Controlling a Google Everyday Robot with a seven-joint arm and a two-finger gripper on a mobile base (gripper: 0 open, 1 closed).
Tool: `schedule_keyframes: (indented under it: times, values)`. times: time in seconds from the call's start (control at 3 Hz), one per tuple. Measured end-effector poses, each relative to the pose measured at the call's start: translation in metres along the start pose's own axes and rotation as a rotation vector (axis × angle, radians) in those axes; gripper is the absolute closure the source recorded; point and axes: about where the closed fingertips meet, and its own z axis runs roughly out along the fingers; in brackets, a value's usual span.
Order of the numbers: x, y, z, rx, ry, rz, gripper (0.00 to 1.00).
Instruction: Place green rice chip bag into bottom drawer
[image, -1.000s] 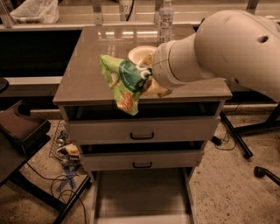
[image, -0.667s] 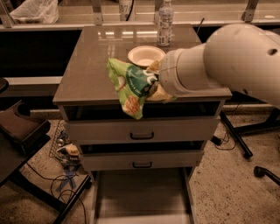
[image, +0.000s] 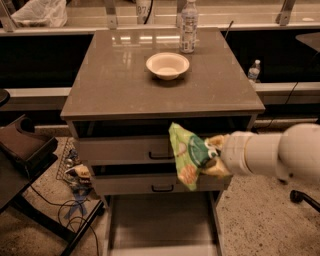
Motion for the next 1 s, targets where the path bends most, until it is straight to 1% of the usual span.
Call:
schedule_keyframes:
  times: [0.33, 0.67, 1.0]
  values:
    - [0.051, 0.048, 0.019, -0.099, 0.009, 0.043, 1.0]
    - [0.068, 0.072, 0.038, -0.166, 0.008, 0.034, 1.0]
    - [0.068, 0.073, 0.04, -0.17, 0.006, 0.033, 1.0]
